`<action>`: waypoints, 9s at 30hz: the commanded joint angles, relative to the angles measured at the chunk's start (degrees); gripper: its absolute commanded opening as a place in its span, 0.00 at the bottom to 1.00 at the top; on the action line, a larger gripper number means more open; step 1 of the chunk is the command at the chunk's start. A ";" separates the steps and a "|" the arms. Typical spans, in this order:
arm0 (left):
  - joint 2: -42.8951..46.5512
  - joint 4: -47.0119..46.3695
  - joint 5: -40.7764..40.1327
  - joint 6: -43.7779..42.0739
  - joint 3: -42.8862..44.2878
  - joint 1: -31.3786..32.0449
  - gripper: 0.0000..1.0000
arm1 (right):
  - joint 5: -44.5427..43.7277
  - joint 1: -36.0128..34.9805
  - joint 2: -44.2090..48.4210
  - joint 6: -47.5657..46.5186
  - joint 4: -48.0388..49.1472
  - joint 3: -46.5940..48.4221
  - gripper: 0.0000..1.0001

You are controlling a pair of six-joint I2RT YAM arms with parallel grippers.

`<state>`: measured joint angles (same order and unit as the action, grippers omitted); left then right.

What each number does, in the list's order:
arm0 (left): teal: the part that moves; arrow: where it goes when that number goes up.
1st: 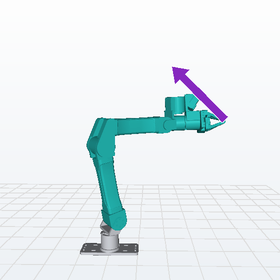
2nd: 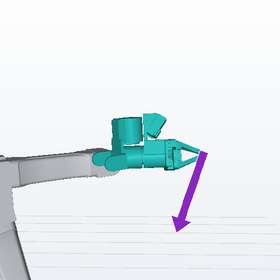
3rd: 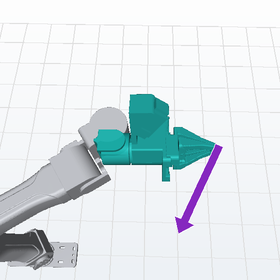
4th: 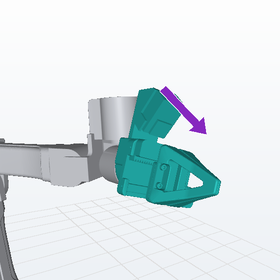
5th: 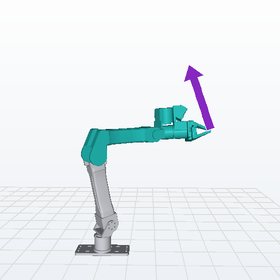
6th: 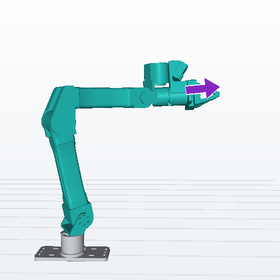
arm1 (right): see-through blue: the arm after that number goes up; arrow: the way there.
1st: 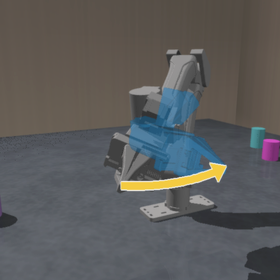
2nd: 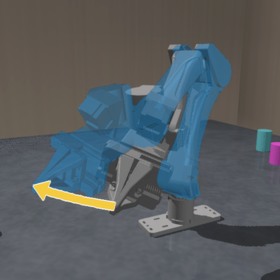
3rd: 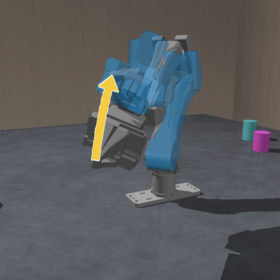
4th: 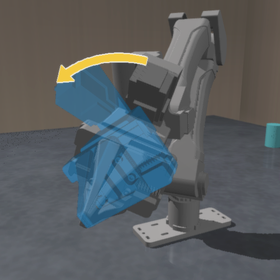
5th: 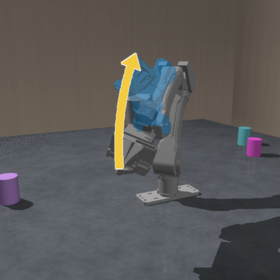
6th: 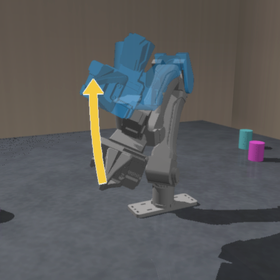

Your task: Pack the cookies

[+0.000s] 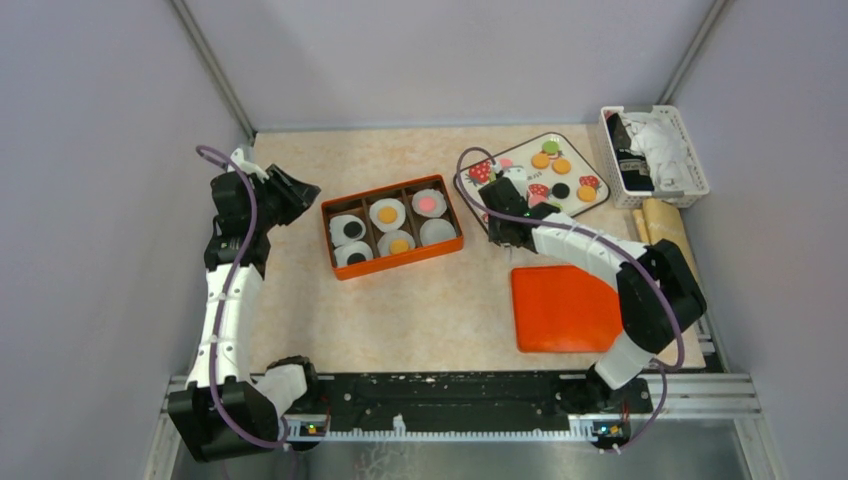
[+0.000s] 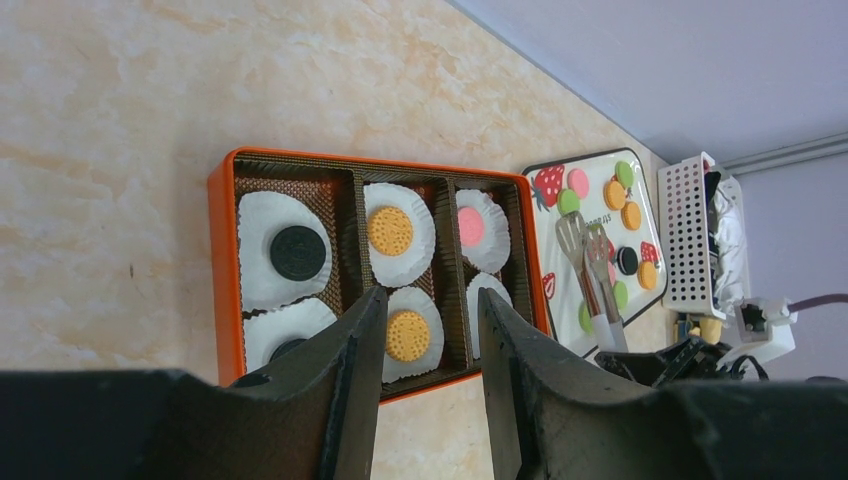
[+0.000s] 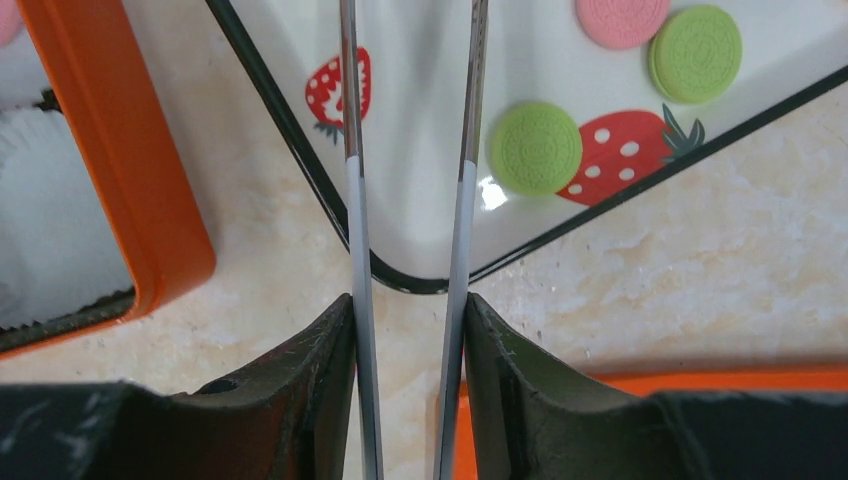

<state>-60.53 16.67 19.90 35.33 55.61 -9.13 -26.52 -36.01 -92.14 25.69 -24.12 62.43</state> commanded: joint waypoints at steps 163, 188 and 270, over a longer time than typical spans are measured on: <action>-0.97 -1.35 3.84 -2.64 0.42 3.05 0.03 | 7.69 10.36 -2.04 11.88 -2.30 -1.76 0.00; -2.27 -2.02 3.18 -2.93 -0.13 2.99 0.07 | 16.68 10.38 -19.25 11.31 -0.89 14.29 0.00; -12.22 -1.43 -5.35 -3.07 3.10 18.97 0.00 | 17.40 7.42 0.60 1.42 2.54 5.25 0.56</action>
<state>-73.52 17.06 15.59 32.67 56.21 9.50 -9.34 -27.11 -92.84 28.47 -22.74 68.58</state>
